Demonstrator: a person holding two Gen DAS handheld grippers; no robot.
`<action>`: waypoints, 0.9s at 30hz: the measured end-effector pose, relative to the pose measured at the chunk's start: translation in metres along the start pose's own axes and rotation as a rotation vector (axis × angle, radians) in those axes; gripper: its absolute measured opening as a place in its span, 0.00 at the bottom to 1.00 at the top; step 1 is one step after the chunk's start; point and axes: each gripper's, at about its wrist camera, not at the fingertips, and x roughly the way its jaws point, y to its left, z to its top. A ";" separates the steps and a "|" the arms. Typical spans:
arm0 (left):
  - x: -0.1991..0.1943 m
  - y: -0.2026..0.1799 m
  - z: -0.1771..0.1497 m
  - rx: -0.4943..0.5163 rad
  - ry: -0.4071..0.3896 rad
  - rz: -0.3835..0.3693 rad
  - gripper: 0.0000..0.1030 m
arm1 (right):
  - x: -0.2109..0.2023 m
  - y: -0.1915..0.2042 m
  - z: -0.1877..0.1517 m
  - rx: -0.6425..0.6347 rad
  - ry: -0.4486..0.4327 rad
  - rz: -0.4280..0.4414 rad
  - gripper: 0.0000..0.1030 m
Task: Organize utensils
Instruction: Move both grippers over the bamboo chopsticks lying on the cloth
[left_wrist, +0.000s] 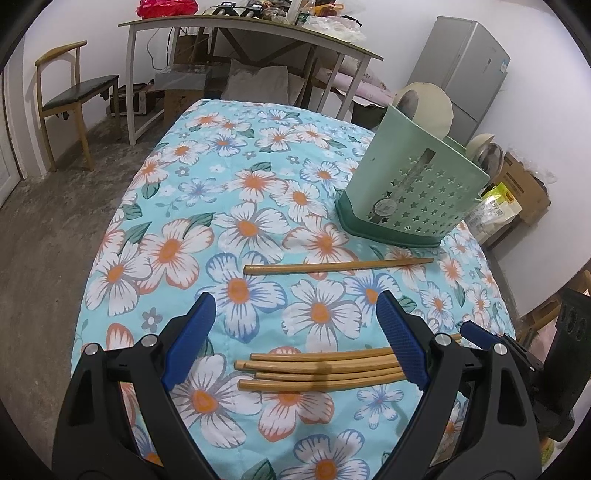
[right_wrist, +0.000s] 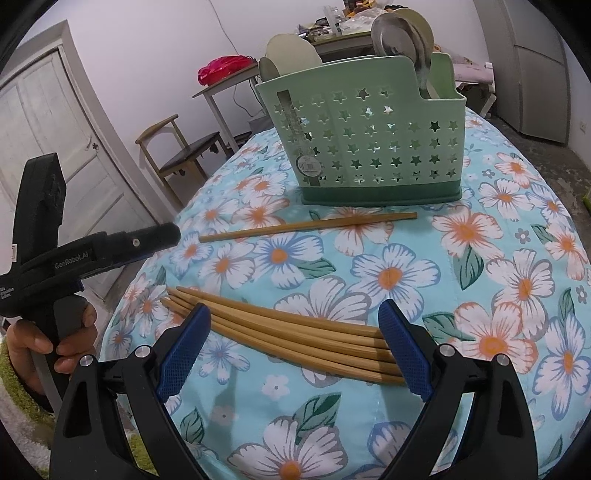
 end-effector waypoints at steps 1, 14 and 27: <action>0.000 0.000 0.000 0.001 0.001 0.000 0.82 | 0.000 0.000 0.000 0.001 0.000 0.000 0.87; 0.003 0.000 -0.001 0.005 0.006 0.007 0.82 | 0.000 -0.003 0.002 0.011 0.001 0.007 0.87; 0.003 0.000 -0.002 0.004 0.007 0.007 0.82 | 0.000 -0.004 0.001 0.015 0.000 0.014 0.87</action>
